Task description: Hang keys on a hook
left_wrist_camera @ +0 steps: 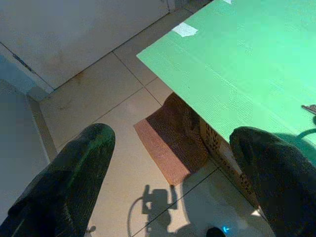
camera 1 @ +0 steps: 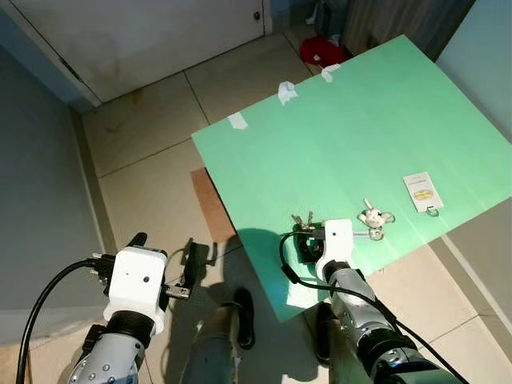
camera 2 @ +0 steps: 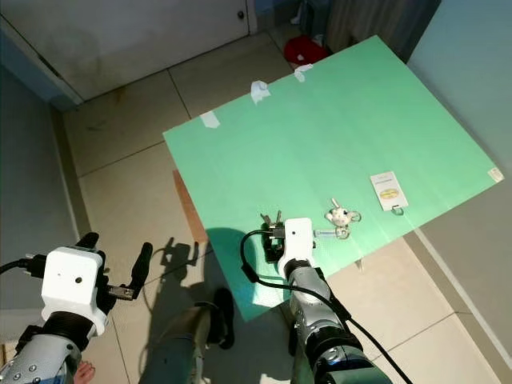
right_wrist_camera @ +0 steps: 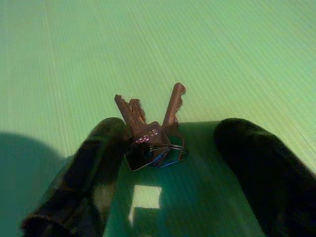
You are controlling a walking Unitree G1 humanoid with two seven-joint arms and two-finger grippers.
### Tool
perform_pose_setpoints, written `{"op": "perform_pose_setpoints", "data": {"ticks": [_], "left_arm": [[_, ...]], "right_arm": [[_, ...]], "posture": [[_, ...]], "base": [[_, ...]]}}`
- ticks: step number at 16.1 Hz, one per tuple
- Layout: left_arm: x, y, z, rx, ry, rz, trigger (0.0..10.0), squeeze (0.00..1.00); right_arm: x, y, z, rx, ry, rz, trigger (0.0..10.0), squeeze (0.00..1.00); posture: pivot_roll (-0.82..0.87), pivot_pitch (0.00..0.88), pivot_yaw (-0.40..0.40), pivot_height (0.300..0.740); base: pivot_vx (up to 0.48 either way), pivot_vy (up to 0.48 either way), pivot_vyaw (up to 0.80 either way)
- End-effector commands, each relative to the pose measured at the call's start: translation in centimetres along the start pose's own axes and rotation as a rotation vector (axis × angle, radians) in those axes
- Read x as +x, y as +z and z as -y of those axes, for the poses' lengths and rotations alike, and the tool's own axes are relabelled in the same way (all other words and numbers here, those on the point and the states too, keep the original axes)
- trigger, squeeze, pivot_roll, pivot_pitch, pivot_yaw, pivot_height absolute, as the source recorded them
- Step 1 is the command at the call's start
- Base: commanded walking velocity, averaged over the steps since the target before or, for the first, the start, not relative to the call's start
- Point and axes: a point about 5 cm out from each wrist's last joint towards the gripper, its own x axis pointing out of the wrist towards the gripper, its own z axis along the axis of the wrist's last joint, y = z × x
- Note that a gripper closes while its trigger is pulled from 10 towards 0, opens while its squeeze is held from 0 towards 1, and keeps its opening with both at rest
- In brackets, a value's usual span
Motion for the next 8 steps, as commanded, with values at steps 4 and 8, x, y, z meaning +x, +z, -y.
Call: {"op": "perform_pose_setpoints", "data": {"ticks": [4, 8], "left_arm": [[-0.17, -0.58, 0.09, 0.006, 0.003, -0.027, 10.0, 0.0], [0.03, -0.62, 0.17, 0.007, 0.002, -0.023, 10.0, 0.0]], "right_arm": [[-0.95, -1.52, -0.09, 0.024, -0.01, -0.036, 0.0, 0.0], [-1.21, -1.57, 0.47, 0.021, -0.009, -0.025, 0.0, 0.0]], "posture": [[0.17, 0.372, 0.11, 0.74], [0.16, 0.358, 0.103, 0.74]], "base": [[0.0, 0.0, 0.0], [0.0, 0.0, 0.0]]}}
